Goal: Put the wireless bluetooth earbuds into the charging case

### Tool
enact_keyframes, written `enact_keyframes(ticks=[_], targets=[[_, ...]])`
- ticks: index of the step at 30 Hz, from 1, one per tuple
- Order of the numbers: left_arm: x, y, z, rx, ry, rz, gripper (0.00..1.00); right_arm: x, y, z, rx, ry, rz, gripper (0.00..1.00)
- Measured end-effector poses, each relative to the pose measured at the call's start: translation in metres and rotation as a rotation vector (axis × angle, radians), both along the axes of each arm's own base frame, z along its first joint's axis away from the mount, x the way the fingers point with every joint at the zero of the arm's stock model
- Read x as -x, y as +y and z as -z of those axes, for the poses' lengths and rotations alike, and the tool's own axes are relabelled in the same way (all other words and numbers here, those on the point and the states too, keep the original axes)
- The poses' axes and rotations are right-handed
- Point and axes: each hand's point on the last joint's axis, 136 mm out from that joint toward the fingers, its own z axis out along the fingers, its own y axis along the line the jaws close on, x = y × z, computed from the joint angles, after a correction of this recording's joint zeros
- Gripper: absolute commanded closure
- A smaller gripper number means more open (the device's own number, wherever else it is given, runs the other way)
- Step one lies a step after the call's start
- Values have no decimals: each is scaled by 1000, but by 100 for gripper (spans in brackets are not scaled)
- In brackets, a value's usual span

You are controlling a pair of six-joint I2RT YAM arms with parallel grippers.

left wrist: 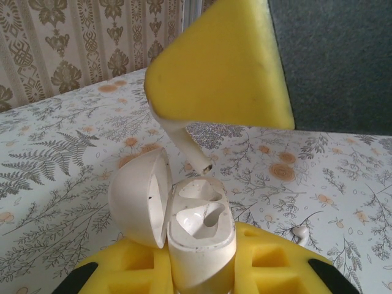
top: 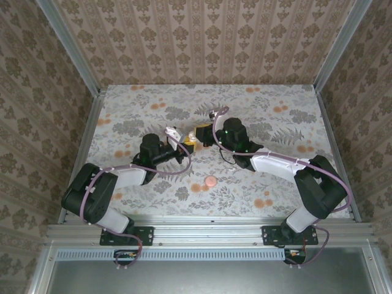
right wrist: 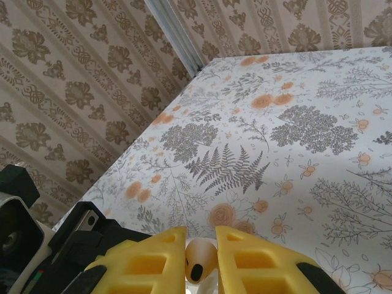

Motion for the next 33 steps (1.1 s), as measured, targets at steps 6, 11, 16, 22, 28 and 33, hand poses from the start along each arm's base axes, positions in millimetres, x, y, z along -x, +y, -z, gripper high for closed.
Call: enact_keyframes(ticks=[6,11,16,22,28,33], targets=[[1,0,-5,5,-14,0,86,2,3,-2,-6,-6,-9,83],[0,0,-6,6,-15,-1,86,5,7,-2,-6,-5,-20,83],[0,1,-6,5,-16,-5,86,8,9,-1,-5,-5,-29,83],[0,1,-6,6,-16,-6,86,8,10,-1,-3,-6,-31,83],[-1,1,-7,10,-11,-11,86,9,10,0,1,-7,-28,83],[-2,1,-8,20,4,-18,86,9,9,2,9,-13,-25,83]])
